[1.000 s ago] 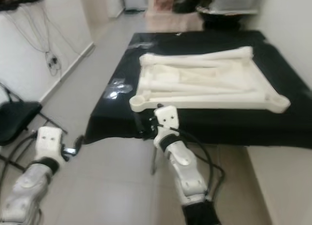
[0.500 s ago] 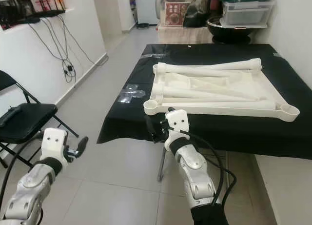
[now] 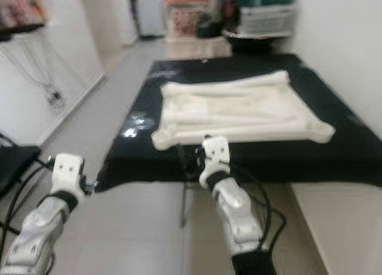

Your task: Building children table

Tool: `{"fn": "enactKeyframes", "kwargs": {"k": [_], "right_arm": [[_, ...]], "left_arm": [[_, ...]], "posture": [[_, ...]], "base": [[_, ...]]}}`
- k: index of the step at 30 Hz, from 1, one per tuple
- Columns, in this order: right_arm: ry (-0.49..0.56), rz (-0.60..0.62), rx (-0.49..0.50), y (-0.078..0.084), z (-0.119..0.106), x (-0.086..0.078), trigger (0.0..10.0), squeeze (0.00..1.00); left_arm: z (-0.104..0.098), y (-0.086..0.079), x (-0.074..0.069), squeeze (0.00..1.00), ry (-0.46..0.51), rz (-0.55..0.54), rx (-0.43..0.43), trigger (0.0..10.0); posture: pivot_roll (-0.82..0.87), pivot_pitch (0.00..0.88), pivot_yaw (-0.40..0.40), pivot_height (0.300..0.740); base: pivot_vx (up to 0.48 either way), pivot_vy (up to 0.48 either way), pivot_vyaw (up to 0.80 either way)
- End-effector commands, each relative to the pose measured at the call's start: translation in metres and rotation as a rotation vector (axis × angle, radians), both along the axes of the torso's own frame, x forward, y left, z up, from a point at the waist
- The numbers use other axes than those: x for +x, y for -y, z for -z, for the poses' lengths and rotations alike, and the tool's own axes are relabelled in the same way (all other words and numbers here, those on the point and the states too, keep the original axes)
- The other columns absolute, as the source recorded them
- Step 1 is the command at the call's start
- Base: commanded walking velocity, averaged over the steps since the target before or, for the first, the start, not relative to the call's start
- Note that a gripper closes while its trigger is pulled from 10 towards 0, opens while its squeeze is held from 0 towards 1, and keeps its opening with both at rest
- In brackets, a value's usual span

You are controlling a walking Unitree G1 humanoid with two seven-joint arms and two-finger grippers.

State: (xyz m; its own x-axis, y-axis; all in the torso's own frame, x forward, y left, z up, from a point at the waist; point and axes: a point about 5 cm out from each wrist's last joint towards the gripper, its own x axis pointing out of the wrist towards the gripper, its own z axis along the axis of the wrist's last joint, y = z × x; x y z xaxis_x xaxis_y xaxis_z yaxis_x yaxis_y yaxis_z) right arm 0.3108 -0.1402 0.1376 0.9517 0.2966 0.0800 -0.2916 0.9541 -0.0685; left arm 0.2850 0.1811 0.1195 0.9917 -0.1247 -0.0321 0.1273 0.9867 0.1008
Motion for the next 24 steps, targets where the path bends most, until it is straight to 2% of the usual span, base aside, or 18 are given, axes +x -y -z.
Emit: {"fn": "enactKeyframes", "kwargs": {"k": [1,16,22,24], "right_arm": [[-0.011,-0.023,0.014,-0.008,0.001,0.000,10.0,0.00],[0.003,-0.052,0.035,-0.009,-0.001,-0.002,10.0,0.00],[0.057,-0.112,0.084,-0.010,-0.014,-0.004,10.0,0.00],[0.078,-0.131,0.095,-0.009,-0.021,-0.004,10.0,0.00]], "left_arm": [[0.004,-0.007,-0.003,0.00,-0.016,-0.020,0.003,10.0],[-0.004,-0.006,-0.001,0.00,0.006,-0.007,0.007,10.0],[-0.024,-0.008,0.006,0.00,0.075,0.019,0.041,10.0],[-0.037,-0.008,0.010,0.00,0.116,0.038,0.055,10.0]], "posture": [[-0.05,0.000,0.044,0.740],[-0.05,0.000,0.045,0.740],[-0.05,0.000,0.047,0.740],[-0.05,0.000,0.048,0.740]], "base": [[0.277,0.000,0.00],[0.269,0.000,0.00],[0.261,0.000,0.00],[0.261,0.000,0.00]]}}
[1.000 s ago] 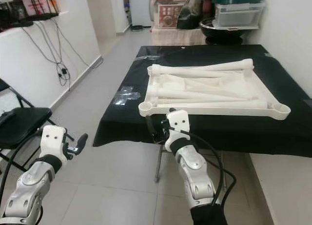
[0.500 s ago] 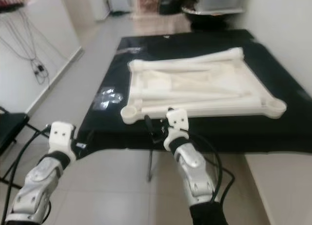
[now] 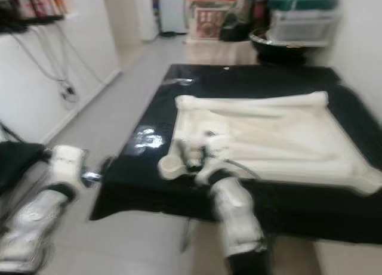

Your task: Building children table

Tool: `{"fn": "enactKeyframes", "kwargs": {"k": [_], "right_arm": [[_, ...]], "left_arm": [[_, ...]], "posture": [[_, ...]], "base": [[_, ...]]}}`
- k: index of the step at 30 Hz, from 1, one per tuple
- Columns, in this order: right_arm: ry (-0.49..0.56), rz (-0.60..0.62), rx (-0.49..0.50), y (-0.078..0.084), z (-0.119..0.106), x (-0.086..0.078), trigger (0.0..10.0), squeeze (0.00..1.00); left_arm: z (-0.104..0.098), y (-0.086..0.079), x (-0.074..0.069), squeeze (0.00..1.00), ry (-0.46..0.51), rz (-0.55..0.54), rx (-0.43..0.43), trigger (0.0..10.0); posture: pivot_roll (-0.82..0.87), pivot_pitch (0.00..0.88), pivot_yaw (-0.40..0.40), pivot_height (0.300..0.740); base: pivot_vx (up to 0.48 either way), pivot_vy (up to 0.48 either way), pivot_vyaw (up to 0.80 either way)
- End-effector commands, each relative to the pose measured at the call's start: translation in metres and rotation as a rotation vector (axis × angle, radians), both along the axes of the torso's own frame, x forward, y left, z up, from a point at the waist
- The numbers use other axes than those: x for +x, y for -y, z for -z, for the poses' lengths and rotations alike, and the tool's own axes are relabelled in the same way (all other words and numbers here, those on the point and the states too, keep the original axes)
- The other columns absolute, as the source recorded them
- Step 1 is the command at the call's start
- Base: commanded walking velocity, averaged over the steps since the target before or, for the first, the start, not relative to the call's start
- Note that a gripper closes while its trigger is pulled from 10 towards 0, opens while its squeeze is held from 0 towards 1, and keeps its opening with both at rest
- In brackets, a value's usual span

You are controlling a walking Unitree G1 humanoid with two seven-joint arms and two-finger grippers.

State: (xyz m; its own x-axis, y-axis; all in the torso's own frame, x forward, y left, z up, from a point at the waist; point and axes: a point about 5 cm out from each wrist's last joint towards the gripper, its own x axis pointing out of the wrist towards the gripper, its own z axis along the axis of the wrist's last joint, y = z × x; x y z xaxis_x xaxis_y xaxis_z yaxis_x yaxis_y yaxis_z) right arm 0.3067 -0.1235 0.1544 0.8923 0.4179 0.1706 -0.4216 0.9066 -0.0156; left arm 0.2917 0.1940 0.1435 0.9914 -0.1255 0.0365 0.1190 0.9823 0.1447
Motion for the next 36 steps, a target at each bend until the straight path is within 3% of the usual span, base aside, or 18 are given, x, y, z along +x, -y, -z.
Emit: {"fn": "enactKeyframes", "kwargs": {"k": [1,9,11,16,18,25,29,34,36], "right_arm": [[0.020,0.007,0.015,0.010,-0.008,0.001,10.0,0.00],[0.056,0.043,-0.012,0.022,-0.027,0.010,10.0,0.00],[0.056,0.043,-0.012,0.022,-0.027,0.010,10.0,0.00],[0.040,0.051,-0.055,0.025,-0.028,0.012,10.0,0.00],[0.036,0.063,-0.063,0.027,-0.028,0.012,10.0,0.00],[-0.025,0.204,-0.145,0.042,-0.020,0.022,10.0,0.00],[-0.041,0.230,-0.181,0.045,-0.019,0.025,10.0,0.00],[-0.044,0.232,-0.204,0.043,-0.019,0.026,10.0,0.00],[-0.051,0.237,-0.216,0.043,-0.017,0.025,10.0,0.00]], "left_arm": [[-0.020,0.005,0.006,0.00,0.065,0.051,0.034,10.0],[-0.057,0.021,0.022,0.00,0.170,0.234,0.153,10.0],[-0.057,0.021,0.022,0.00,0.170,0.234,0.153,10.0],[-0.070,0.051,0.028,0.00,0.189,0.530,0.321,10.0],[-0.073,0.056,0.028,0.00,0.190,0.573,0.331,10.0],[-0.084,0.069,0.036,0.00,0.214,0.677,0.395,10.0],[-0.089,0.079,0.044,0.00,0.225,0.764,0.545,10.0],[-0.091,0.080,0.050,0.00,0.234,0.776,0.620,10.0],[-0.085,0.082,0.058,0.00,0.238,0.759,0.743,10.0]], "posture": [[-0.05,0.000,0.048,0.740],[-0.05,0.000,0.049,0.740],[-0.05,0.000,0.049,0.740],[-0.06,0.000,0.052,0.740],[-0.06,0.000,0.052,0.740],[-0.07,0.000,0.044,0.740],[-0.07,0.000,0.047,0.740],[-0.07,0.000,0.050,0.740],[-0.08,0.000,0.058,0.740]], "base": [[0.262,0.000,0.00],[0.226,0.000,0.00],[0.000,0.000,0.00],[0.000,0.000,-0.80],[0.000,0.000,-0.80],[0.000,0.000,-0.80],[0.000,0.000,-0.80],[0.000,0.000,-0.80],[0.000,0.000,-0.80]]}}
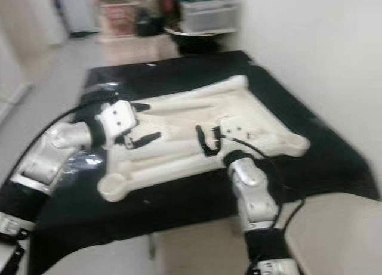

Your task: Building children table

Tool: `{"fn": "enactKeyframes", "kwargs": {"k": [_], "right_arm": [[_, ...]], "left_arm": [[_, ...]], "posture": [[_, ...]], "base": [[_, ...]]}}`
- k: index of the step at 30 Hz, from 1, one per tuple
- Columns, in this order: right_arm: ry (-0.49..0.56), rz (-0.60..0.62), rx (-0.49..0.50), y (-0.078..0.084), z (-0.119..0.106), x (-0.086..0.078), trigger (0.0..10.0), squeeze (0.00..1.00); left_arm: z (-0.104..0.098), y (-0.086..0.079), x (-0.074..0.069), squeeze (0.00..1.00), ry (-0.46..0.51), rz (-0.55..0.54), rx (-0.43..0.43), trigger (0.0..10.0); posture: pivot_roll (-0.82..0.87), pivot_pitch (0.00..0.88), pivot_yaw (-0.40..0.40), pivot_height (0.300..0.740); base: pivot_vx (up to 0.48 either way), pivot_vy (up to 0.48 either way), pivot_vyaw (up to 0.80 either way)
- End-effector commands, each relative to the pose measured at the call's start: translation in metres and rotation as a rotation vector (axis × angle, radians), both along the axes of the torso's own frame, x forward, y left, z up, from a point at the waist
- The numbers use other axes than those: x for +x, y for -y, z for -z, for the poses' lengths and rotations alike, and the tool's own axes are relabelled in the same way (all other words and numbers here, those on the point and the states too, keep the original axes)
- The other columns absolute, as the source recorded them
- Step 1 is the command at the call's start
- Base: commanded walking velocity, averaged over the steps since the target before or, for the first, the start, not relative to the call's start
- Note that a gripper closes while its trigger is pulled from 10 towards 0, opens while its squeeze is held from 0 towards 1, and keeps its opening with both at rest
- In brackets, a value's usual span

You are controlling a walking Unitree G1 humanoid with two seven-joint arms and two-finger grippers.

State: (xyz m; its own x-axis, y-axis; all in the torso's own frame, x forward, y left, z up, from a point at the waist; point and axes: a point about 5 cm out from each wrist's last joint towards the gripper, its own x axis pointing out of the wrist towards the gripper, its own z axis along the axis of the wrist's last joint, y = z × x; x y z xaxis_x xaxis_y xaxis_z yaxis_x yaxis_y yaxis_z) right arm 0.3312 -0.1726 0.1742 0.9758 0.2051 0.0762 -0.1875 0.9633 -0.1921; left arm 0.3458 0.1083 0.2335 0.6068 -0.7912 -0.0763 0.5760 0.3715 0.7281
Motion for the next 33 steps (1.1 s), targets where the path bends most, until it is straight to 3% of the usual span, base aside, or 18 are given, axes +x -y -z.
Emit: {"fn": "enactKeyframes", "kwargs": {"k": [1,6,10,13,16,18,28,33], "right_arm": [[-0.021,-0.004,-0.029,-0.006,0.004,0.000,10.0,0.00],[-0.021,0.014,-0.055,-0.004,0.005,-0.002,10.0,0.00],[-0.040,0.016,-0.073,-0.002,0.007,-0.005,10.0,0.00],[-0.051,0.024,-0.093,0.000,0.007,-0.006,10.0,0.00],[-0.054,0.025,-0.097,0.001,0.007,-0.007,10.0,0.00],[-0.052,0.021,-0.038,-0.001,0.001,-0.009,10.0,0.00],[-0.030,-0.002,-0.074,-0.004,-0.014,-0.018,10.0,0.00],[-0.039,0.000,-0.083,-0.002,-0.015,-0.021,10.0,0.00]], "left_arm": [[0.008,-0.002,0.008,0.00,0.040,-0.040,0.109,10.0],[0.019,-0.005,0.018,0.00,0.051,-0.135,0.210,10.0],[0.042,-0.024,0.023,0.00,-0.140,-0.198,0.363,10.0],[0.048,-0.035,0.026,0.00,-0.218,-0.236,0.421,10.0],[0.048,-0.037,0.027,0.00,-0.232,-0.246,0.429,10.0],[0.044,-0.034,0.034,0.00,-0.256,-0.233,0.473,10.0],[0.025,-0.006,0.046,0.00,-0.303,-0.167,0.503,10.0],[0.027,-0.001,0.047,0.00,-0.345,-0.143,0.533,10.0]], "posture": [[-0.08,0.000,0.061,0.740],[-0.09,0.000,0.062,0.740],[-0.09,0.000,0.062,0.740],[-0.09,0.000,0.060,0.740],[-0.09,0.000,0.060,0.740],[-0.10,0.020,0.064,0.740],[-0.13,0.073,0.080,0.740],[-0.14,0.094,0.084,0.740]], "base": [[0.000,0.000,-0.80],[0.000,0.000,-0.16],[0.000,0.000,0.00],[0.000,0.000,0.00],[0.000,0.000,0.00],[0.000,0.000,0.00],[0.000,0.000,0.00],[0.000,0.000,0.00]]}}
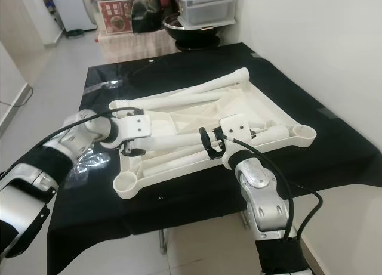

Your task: Building children table

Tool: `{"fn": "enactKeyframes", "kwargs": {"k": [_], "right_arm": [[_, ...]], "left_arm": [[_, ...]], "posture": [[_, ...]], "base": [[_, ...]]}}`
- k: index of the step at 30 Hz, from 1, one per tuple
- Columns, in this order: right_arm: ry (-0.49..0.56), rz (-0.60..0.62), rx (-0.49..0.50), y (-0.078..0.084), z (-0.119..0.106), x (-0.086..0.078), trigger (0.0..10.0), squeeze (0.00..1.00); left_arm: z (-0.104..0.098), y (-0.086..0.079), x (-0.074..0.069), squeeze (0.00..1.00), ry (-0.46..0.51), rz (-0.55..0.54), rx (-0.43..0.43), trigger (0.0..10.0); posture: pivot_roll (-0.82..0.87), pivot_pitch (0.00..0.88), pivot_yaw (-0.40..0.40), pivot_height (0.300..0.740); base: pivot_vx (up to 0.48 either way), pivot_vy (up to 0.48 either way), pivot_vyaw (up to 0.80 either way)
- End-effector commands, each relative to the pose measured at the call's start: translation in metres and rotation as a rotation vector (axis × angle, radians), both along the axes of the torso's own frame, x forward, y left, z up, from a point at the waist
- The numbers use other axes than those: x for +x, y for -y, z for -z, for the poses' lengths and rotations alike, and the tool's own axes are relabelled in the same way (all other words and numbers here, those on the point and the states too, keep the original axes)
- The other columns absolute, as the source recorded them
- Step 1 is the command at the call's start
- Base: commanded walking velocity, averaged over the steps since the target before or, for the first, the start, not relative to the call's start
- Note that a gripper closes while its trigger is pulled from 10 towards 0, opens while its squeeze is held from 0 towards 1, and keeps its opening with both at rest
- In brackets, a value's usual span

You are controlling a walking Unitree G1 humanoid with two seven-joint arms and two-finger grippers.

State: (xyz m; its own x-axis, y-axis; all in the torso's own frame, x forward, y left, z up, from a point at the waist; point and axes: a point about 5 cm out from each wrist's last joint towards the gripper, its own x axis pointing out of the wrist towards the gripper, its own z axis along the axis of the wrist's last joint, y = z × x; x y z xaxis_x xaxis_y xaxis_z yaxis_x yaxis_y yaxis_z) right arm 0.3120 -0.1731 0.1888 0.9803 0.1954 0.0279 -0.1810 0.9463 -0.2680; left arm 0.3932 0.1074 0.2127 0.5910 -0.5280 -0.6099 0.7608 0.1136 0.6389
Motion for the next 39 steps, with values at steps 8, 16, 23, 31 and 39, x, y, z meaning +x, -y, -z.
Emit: {"fn": "enactKeyframes", "kwargs": {"k": [8,16,23,31,39], "right_arm": [[-0.026,-0.018,-0.006,-0.003,-0.003,-0.012,10.0,0.00],[-0.037,-0.007,-0.012,-0.002,-0.005,-0.017,10.0,0.00],[-0.035,0.015,-0.007,0.001,-0.008,-0.019,10.0,0.00],[-0.032,0.017,-0.002,0.000,-0.010,-0.017,10.0,0.00],[-0.025,0.013,-0.003,-0.002,-0.011,-0.012,10.0,0.00]], "left_arm": [[0.000,0.004,0.006,0.00,-0.064,-0.024,0.078,10.0],[0.007,0.010,0.005,0.00,-0.131,-0.018,0.118,6.7],[0.013,0.010,0.004,0.00,-0.185,-0.012,0.128,0.0],[-0.005,-0.001,0.011,0.00,-0.130,-0.076,0.080,0.0],[-0.040,-0.016,0.016,0.00,-0.066,-0.108,0.012,0.0]], "posture": [[-0.14,0.139,0.090,0.740],[-0.15,0.172,0.102,0.740],[-0.16,0.175,0.110,0.740],[-0.15,0.151,0.106,0.740],[-0.14,0.111,0.105,0.740]], "base": [[0.000,0.000,0.00],[0.000,0.000,0.00],[0.000,0.000,0.00],[0.000,0.000,0.00],[0.000,0.000,0.00]]}}
